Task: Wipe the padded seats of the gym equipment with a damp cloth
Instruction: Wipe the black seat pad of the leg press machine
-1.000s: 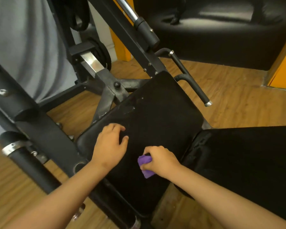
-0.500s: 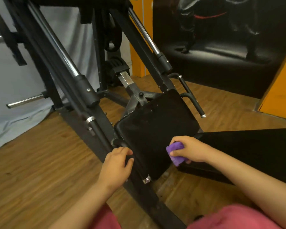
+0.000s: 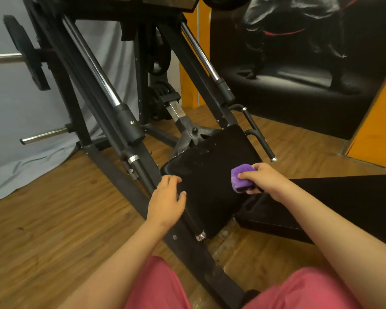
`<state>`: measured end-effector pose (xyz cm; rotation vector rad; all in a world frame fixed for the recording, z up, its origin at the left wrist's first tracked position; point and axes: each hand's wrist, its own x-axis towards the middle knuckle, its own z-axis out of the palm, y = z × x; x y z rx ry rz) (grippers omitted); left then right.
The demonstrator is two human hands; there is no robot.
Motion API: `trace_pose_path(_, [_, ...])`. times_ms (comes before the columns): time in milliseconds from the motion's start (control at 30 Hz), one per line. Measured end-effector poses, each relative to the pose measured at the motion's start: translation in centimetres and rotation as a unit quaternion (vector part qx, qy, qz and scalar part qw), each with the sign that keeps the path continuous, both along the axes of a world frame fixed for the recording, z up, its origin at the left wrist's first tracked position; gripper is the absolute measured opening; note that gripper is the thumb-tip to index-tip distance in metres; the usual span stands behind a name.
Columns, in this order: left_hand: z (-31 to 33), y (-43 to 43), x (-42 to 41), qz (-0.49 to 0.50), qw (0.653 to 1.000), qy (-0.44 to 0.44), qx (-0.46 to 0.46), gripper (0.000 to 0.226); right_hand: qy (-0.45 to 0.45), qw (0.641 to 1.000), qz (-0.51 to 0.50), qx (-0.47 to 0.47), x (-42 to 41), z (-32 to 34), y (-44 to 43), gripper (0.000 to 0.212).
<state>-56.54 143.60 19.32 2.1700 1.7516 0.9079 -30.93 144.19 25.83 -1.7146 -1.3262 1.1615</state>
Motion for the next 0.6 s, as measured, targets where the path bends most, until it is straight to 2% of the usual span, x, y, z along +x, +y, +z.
trace_pose_path(200, [-3.4,9.2,3.4,0.051,0.998,-0.031,-0.006,0.042,0.042,0.999,-0.025,0.008,-1.0,-4.7,9.9,0.021])
trace_pose_path(300, [-5.9,13.5,4.0,0.141,0.989,-0.051,0.000,0.047,0.039,0.998,-0.044,0.018,-0.6,-7.8,15.0,0.016])
trace_pose_path(400, [-8.5,15.3,3.9,0.249,0.966,-0.070,-0.019,0.057,0.036,0.997,-0.068,0.032,0.0,-10.5,19.9,0.016])
trace_pose_path(500, [-10.4,15.6,3.9,0.269,0.961,-0.062,0.009,0.059,0.039,0.992,-0.107,0.058,0.9,-12.4,24.9,0.022])
trace_pose_path(600, [-11.1,15.9,3.6,0.309,0.941,-0.137,0.007,0.051,0.019,0.985,-0.140,0.099,1.2,-13.5,29.9,0.027])
